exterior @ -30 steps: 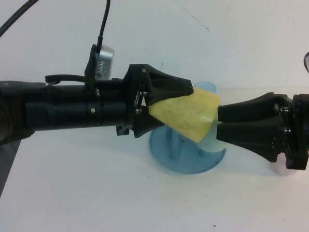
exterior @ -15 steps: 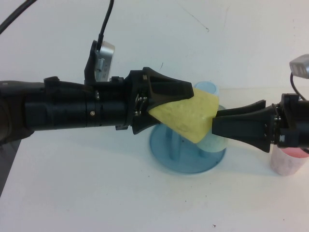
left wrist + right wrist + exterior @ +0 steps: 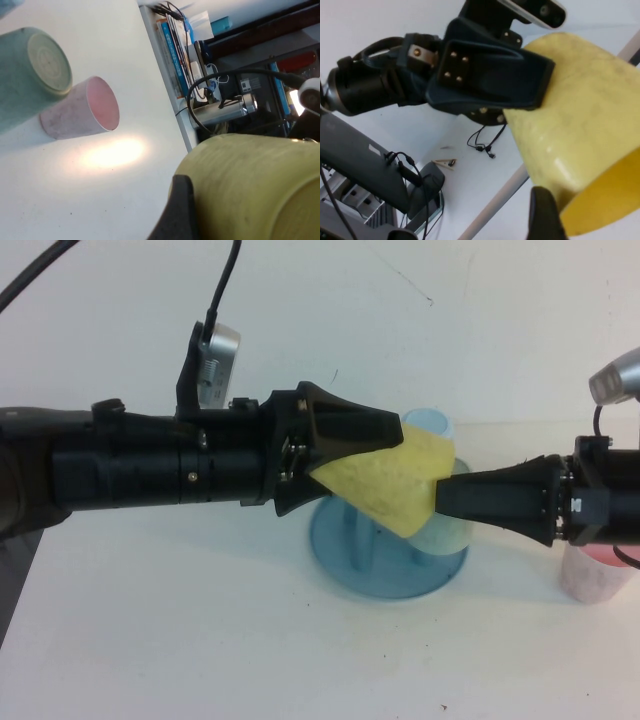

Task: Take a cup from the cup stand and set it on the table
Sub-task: Hand over the cup

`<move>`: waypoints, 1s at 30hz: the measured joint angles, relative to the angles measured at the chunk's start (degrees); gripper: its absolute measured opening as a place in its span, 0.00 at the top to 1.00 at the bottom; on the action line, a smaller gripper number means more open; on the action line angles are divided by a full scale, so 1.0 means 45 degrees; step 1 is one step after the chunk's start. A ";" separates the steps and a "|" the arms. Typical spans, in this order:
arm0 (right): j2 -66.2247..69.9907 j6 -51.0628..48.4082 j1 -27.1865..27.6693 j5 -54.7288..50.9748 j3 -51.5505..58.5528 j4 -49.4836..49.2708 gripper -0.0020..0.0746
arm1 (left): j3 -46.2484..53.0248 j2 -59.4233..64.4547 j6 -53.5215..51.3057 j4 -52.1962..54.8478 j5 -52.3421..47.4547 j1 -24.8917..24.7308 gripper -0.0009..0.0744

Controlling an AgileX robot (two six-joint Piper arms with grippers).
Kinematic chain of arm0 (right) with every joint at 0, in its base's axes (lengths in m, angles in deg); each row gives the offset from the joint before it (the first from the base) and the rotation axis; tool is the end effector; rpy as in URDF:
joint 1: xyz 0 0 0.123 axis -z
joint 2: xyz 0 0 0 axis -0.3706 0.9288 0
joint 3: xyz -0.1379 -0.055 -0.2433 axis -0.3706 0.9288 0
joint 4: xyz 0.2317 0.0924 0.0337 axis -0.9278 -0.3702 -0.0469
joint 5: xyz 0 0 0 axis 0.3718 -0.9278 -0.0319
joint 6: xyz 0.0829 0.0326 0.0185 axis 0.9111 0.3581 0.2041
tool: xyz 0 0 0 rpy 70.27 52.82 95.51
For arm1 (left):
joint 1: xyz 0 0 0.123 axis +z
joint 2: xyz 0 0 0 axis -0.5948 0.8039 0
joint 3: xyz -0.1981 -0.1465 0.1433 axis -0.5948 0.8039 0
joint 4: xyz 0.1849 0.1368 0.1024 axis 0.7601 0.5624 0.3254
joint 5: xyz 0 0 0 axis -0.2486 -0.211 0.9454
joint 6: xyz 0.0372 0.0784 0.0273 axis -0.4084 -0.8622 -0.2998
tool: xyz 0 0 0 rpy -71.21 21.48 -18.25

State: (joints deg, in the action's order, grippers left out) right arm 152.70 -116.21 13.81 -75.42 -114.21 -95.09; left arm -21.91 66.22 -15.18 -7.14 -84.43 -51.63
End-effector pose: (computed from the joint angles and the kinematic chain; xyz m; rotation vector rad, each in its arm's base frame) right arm 0.2580 0.1195 0.2652 -0.5390 1.8965 1.4573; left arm 0.2843 -0.1561 0.3052 0.0786 2.1076 -1.7161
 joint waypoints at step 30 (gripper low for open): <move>0.0870 -0.3002 -0.2000 0.1049 -0.1732 0.0000 0.46 | -0.0671 0.0020 0.4507 0.0030 0.1539 0.0000 0.21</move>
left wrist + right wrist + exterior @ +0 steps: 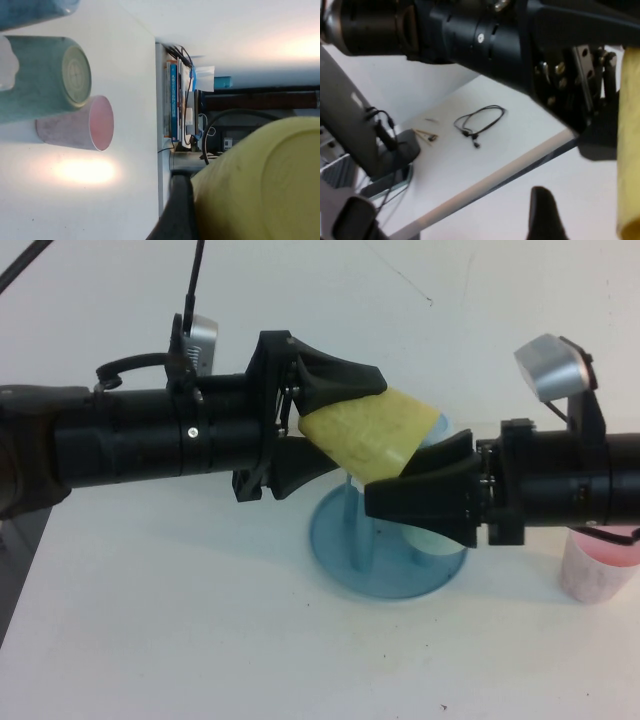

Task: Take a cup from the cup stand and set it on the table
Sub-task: Hand over the cup

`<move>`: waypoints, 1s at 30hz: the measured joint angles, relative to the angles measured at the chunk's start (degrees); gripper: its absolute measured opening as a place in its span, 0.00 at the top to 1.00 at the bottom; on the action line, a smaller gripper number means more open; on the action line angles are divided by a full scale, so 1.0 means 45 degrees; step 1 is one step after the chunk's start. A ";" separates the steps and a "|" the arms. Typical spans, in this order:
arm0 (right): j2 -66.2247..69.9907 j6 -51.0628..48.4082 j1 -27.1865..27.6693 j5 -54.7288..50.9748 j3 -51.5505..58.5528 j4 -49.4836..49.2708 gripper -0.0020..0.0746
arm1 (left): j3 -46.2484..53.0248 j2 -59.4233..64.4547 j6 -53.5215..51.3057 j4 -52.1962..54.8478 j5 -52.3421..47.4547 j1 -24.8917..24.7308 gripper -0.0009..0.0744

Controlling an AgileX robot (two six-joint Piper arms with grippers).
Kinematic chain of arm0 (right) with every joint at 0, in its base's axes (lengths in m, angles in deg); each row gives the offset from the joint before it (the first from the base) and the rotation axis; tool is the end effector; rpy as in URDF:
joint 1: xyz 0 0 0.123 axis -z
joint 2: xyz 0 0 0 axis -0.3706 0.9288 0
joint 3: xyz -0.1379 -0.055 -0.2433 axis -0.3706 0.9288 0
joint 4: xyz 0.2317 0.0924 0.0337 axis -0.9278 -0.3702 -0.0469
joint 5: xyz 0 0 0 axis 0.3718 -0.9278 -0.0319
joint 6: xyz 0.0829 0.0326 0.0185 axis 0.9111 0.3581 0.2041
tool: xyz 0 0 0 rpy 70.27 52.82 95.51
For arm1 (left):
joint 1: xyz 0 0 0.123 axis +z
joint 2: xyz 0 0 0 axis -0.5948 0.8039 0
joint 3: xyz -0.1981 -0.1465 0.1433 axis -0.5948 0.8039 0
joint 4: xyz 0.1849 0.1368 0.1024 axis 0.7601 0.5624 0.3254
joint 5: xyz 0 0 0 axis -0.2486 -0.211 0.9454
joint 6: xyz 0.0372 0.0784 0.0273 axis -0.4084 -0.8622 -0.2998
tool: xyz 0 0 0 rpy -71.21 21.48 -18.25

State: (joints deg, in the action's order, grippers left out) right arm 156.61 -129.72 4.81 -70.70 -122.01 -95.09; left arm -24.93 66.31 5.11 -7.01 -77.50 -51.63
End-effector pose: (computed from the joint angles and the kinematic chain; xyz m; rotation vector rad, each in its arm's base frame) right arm 0.2695 0.1652 0.2767 -0.8748 1.7215 1.2971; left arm 0.2987 -0.1534 0.3156 -0.3675 2.1611 -1.7944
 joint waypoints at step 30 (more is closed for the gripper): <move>0.0739 0.0013 -0.0724 0.2321 -0.1754 0.0128 0.85 | -0.0082 0.0108 0.0247 -0.0269 0.0217 0.0123 0.21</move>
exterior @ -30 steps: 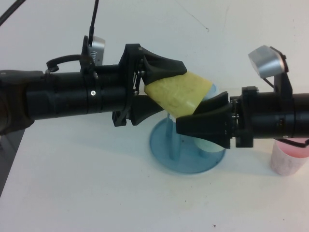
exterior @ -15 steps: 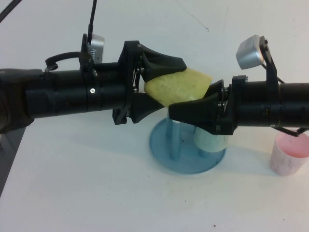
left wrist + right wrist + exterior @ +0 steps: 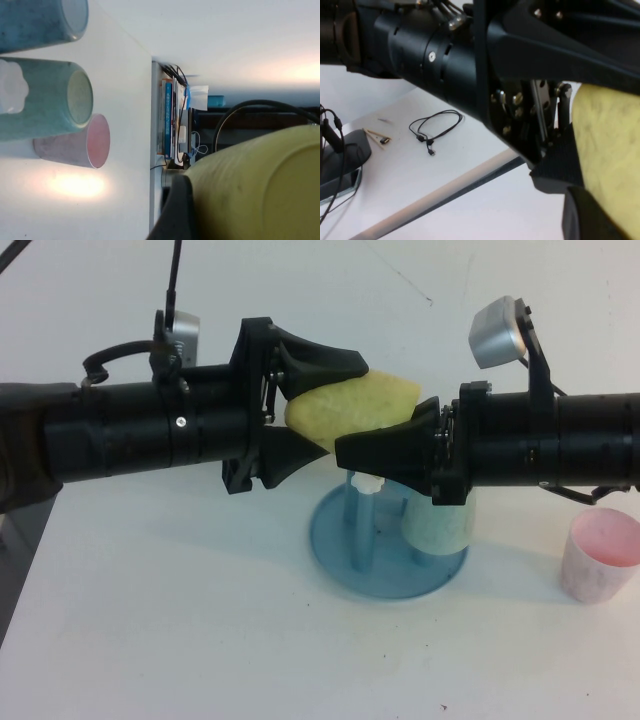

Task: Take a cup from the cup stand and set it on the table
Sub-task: Hand over the cup

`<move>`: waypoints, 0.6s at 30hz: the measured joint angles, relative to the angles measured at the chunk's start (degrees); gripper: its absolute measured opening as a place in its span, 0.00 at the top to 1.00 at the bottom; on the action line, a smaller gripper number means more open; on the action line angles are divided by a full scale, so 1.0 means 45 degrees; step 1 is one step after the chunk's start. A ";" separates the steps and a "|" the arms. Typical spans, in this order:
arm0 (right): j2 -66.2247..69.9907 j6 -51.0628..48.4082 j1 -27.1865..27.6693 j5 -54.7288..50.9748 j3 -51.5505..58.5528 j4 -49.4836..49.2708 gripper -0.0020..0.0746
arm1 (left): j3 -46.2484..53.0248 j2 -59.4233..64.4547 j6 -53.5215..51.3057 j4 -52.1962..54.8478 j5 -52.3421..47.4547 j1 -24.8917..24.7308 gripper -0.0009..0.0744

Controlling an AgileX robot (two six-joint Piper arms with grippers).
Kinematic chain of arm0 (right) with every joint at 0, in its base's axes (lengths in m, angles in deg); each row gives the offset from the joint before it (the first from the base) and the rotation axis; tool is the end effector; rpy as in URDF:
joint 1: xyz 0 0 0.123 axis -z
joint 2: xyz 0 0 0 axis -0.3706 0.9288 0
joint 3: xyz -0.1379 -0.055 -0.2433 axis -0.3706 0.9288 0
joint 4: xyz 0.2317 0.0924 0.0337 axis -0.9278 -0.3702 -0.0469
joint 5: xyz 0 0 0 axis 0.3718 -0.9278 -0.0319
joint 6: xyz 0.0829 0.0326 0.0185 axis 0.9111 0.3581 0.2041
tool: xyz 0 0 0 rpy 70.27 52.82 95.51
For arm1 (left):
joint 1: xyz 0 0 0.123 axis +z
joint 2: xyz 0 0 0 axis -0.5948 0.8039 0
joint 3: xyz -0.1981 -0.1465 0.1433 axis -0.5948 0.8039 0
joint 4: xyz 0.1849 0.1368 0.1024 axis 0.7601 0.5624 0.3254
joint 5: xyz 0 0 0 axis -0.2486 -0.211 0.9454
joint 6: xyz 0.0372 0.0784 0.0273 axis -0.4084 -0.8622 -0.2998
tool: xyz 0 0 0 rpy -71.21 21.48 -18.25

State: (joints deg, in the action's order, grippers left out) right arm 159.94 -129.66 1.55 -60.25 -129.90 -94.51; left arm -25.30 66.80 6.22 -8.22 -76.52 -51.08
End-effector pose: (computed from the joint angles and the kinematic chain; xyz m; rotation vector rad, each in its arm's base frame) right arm 0.2976 0.1846 0.2875 -0.8668 1.7320 1.1234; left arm 0.3042 -0.1503 0.3155 -0.4331 2.1406 -1.8015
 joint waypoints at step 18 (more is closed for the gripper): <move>0.0000 -0.0211 0.0000 -0.0095 0.0000 0.0030 0.85 | 0.0000 0.0021 -0.1253 -0.0213 -0.0331 0.0028 0.21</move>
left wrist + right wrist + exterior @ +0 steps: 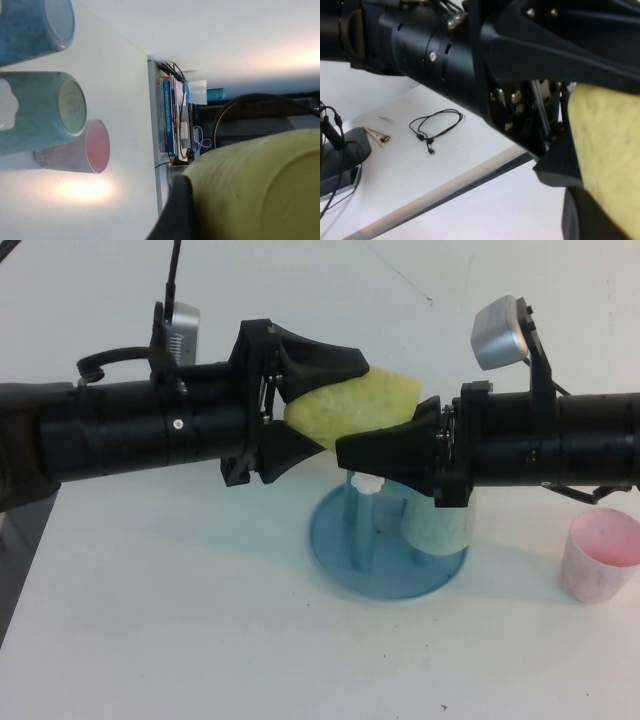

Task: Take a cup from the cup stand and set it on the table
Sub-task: Hand over the cup, then place the cup on the table

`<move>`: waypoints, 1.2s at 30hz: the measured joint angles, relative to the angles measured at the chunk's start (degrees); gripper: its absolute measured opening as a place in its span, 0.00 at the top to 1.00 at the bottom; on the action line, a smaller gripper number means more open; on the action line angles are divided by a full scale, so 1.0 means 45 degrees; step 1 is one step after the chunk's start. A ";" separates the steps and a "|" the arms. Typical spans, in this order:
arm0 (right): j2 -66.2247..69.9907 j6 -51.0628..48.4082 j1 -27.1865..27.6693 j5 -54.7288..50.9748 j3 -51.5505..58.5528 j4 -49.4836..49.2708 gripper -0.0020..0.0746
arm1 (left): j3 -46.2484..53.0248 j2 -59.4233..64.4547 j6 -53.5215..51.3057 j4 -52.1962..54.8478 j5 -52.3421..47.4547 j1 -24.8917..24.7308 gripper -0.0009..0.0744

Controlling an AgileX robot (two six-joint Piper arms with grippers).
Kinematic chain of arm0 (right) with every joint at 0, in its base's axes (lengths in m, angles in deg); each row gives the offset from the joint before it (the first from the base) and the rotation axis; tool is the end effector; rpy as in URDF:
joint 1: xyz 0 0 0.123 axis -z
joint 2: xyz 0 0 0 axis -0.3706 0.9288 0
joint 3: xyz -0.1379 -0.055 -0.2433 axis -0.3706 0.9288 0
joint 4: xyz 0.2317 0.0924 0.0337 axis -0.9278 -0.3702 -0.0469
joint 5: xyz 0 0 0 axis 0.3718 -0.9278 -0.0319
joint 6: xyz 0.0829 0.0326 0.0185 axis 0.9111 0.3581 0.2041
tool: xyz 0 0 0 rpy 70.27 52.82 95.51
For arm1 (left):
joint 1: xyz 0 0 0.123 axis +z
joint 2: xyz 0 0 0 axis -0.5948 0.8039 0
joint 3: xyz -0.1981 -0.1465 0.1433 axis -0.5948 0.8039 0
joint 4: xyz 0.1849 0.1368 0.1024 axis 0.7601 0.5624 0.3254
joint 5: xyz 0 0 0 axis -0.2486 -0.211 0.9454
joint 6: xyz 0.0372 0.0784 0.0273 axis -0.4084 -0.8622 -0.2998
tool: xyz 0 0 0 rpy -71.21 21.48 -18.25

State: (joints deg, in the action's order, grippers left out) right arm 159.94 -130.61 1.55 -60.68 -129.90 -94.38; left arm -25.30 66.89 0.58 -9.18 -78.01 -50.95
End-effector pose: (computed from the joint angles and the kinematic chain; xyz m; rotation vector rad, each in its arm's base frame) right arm 0.2970 0.1848 0.2877 -0.8860 1.7185 1.1186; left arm 0.3034 -0.1507 0.3170 -0.3176 2.1138 -1.7849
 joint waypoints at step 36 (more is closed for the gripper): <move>-0.3553 1.3535 0.0036 -0.3975 -0.1928 1.7701 0.92 | -0.0156 -0.0904 -0.4597 0.6066 -0.2339 0.3505 0.98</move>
State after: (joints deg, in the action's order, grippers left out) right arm 143.95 -69.71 1.71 -78.56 -138.58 -14.72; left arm -26.01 62.82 -20.11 18.12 -88.54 -35.18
